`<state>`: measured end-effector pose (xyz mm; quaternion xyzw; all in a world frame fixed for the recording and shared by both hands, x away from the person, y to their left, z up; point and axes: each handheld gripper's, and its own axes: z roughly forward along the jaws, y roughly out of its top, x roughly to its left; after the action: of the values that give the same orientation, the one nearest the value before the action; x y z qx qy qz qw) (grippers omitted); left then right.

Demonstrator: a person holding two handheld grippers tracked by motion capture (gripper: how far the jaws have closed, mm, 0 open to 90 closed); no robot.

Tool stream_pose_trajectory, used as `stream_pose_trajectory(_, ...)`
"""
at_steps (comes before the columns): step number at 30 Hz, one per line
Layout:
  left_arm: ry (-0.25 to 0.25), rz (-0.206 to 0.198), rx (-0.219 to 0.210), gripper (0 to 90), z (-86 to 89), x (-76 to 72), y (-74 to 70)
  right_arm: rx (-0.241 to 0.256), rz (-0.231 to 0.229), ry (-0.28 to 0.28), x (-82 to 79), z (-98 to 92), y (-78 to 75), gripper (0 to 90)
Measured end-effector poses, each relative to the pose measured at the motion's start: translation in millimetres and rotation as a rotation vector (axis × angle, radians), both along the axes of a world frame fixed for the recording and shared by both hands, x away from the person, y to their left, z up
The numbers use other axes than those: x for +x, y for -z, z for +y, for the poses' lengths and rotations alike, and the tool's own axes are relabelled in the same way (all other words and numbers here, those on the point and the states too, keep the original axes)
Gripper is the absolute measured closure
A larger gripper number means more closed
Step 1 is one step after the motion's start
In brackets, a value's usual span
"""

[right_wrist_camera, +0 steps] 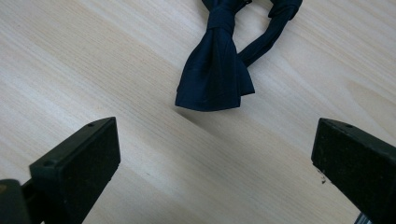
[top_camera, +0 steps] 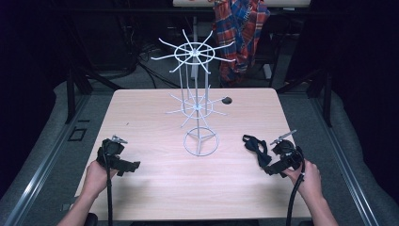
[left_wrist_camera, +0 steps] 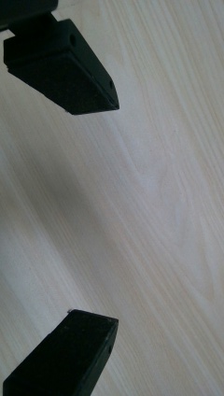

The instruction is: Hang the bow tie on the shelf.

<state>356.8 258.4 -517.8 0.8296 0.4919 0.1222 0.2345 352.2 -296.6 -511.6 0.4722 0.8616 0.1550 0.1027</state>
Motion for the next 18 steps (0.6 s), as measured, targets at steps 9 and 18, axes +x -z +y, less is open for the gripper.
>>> stream_pose_trajectory(9, -0.011, 0.011, -0.012, 0.0, 6.5, -4.8, 0.4, 0.026, -0.009, -0.004, 4.8, 6.3, 1.3, 0.4)
stream_pose_trajectory(18, -0.021, 0.014, -0.023, 0.0, 8.6, -4.6, 0.5, 0.001, -0.02, -0.024, 9.5, 16.6, 1.0, 0.0)
